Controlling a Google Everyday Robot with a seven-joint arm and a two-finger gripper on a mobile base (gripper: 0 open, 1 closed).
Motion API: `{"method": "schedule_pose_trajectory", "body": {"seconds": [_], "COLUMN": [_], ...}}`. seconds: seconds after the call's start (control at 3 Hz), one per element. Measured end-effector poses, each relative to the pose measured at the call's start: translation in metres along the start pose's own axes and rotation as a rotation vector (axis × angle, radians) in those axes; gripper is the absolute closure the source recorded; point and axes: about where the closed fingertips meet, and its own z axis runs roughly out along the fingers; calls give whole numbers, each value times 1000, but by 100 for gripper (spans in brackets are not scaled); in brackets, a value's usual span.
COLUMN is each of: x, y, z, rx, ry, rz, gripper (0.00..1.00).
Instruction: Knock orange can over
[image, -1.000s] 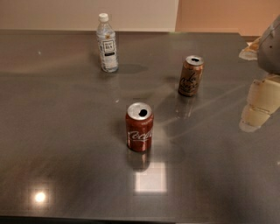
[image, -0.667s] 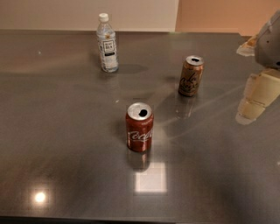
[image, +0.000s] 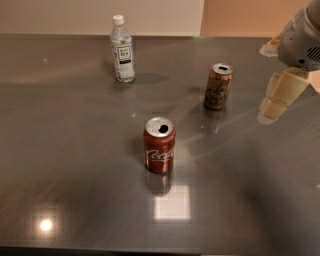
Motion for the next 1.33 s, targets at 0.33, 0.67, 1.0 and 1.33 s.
{"method": "schedule_pose_trajectory", "body": {"seconds": [0.33, 0.67, 1.0, 1.33], "x": [-4, -13, -23, -31], "y": [-17, -36, -53, -70], "z": [14, 28, 43, 58], "rx": [4, 13, 15, 6], "ry": [-35, -66, -85, -99], "rz": [7, 13, 19, 43], "gripper": [0, 0, 0, 0]}}
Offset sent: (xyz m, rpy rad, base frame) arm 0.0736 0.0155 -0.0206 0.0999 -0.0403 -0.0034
